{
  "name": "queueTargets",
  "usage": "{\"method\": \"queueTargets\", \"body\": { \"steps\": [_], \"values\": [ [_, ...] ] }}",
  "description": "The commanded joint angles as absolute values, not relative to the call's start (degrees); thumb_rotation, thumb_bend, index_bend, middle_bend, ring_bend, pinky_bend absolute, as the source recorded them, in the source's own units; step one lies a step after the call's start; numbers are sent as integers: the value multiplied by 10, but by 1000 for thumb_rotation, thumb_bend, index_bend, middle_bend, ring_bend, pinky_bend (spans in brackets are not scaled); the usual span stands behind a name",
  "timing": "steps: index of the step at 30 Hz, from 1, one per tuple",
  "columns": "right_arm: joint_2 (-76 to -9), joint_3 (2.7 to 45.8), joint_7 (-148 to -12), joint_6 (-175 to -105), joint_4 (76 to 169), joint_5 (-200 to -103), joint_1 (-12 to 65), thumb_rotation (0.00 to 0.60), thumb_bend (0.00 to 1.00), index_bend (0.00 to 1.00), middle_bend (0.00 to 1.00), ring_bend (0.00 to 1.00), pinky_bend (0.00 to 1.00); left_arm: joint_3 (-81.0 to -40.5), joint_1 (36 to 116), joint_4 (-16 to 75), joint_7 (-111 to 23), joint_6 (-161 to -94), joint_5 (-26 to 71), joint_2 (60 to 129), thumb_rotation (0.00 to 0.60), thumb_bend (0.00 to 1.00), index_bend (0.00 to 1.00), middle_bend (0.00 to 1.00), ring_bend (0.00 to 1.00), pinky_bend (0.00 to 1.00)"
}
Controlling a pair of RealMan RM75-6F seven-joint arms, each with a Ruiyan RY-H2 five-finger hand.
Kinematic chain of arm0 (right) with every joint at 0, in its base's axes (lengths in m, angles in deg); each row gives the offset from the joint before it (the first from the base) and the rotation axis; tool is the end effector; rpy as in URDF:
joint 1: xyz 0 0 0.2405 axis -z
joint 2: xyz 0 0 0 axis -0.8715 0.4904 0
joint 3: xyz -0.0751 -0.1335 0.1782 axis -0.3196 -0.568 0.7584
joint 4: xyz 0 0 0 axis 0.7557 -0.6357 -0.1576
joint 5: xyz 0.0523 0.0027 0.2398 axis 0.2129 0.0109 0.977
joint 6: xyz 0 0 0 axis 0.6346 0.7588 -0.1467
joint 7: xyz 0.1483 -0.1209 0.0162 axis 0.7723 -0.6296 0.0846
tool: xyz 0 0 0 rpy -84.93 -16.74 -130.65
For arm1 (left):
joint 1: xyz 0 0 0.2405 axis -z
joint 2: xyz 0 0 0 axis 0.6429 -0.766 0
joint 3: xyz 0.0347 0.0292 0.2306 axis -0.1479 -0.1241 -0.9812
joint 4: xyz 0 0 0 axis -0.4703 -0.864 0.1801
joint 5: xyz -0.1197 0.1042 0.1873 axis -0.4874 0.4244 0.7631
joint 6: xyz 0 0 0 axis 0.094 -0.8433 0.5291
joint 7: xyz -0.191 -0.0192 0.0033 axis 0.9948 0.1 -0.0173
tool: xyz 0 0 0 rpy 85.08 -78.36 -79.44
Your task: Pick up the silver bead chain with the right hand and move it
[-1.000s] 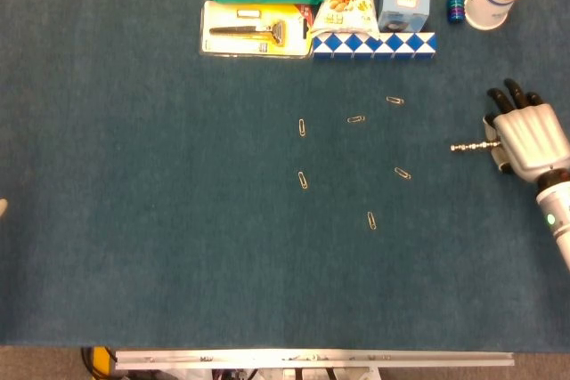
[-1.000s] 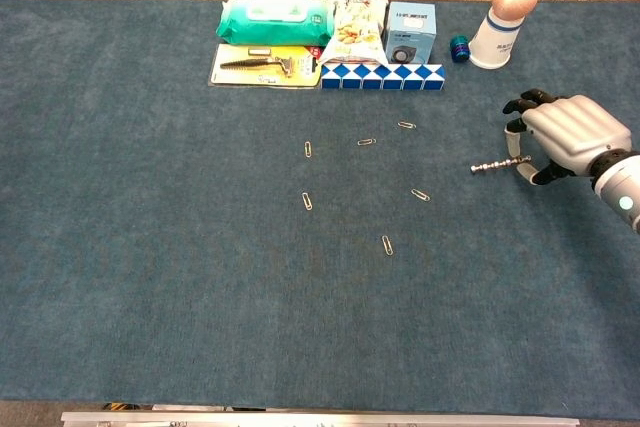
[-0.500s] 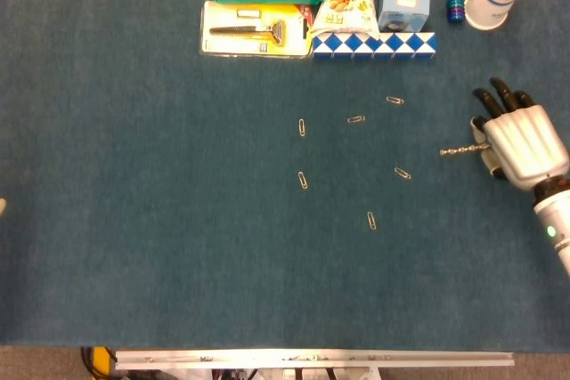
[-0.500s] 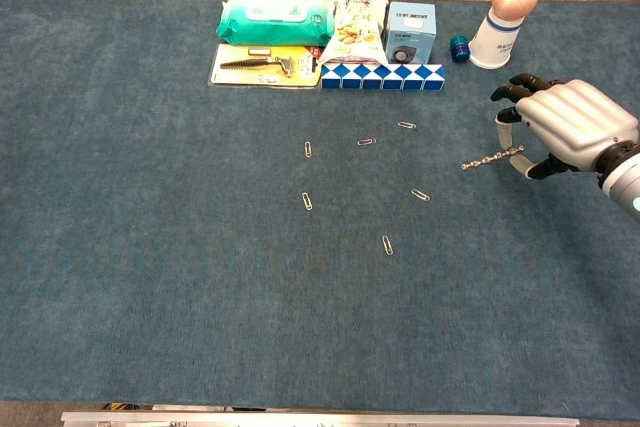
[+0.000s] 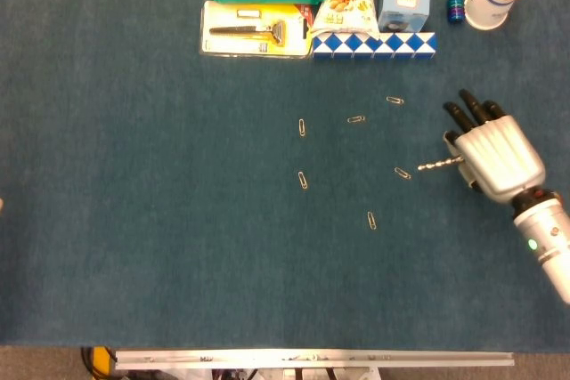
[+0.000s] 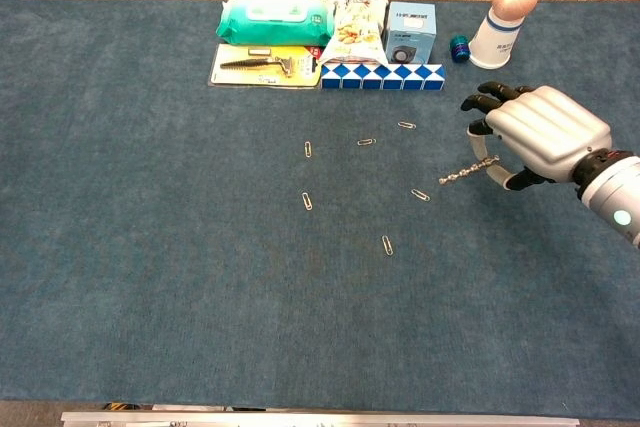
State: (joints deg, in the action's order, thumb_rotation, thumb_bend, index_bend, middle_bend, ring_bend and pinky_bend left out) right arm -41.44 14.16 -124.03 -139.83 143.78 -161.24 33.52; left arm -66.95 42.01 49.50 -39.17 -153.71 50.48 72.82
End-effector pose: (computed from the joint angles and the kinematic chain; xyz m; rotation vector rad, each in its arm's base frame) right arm -0.1900 -0.2828 -0.0550 1.9600 -0.6514 0.5904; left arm -0.3038 0.2111 0.1401 -1.3462 -0.8762 -0.9839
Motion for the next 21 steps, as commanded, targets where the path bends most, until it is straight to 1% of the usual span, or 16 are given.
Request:
{"method": "queueTargets", "body": {
  "steps": [1, 9, 21],
  "values": [
    [-422, 141, -1245, -1392, 1433, -1608, 331, 600, 346, 601, 175, 70, 236, -669, 419, 496, -388, -1538, 505, 726, 600, 25, 323, 217, 226, 438],
    [-444, 143, -1258, -1381, 1418, -1597, 322, 600, 346, 601, 175, 70, 236, -668, 415, 497, -374, -1548, 507, 719, 600, 25, 323, 217, 226, 438],
    [-454, 152, -1262, -1376, 1409, -1580, 310, 600, 346, 601, 175, 70, 236, -667, 413, 497, -369, -1550, 507, 717, 600, 25, 323, 217, 226, 438]
  ]
}}
